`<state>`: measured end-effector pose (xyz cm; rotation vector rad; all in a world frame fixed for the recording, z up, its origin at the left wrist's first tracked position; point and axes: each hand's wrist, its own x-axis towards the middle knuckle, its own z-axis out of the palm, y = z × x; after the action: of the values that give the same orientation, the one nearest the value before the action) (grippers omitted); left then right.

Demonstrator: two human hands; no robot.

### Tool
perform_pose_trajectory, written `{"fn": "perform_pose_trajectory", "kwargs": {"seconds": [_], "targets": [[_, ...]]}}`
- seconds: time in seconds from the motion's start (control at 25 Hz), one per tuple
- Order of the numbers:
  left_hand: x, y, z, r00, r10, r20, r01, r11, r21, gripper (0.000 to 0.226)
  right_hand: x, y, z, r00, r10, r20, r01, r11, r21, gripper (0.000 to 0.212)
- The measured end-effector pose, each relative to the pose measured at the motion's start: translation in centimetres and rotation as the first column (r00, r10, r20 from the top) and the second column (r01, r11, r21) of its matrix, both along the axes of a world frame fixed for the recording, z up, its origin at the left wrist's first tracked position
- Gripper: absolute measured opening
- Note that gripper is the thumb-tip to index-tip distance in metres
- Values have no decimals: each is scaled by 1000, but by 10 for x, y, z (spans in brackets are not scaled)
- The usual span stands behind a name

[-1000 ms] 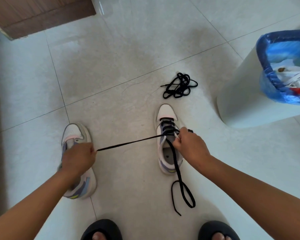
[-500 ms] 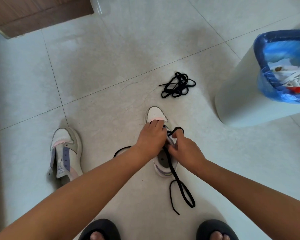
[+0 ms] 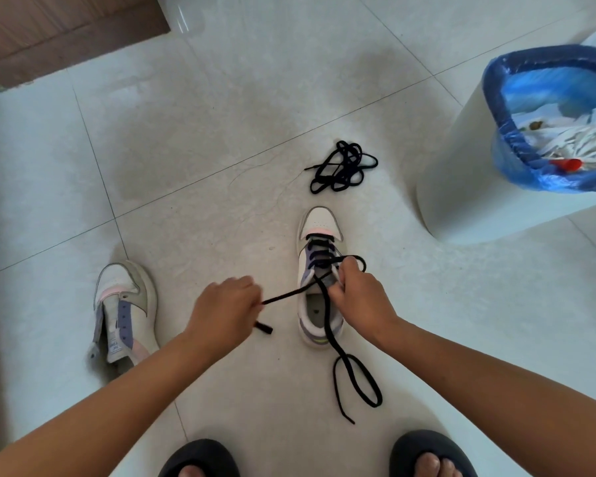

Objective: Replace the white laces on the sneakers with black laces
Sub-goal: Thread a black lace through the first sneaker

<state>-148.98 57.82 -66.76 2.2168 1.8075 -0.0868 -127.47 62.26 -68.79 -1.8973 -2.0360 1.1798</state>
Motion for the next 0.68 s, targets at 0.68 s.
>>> {"fn": "perform_pose_trajectory", "kwargs": {"seconds": [0.68], "targets": [[94, 38, -13, 990, 110, 83, -102, 990, -98, 30, 17, 34, -1, 916, -275, -291, 194, 941, -278, 8]]}}
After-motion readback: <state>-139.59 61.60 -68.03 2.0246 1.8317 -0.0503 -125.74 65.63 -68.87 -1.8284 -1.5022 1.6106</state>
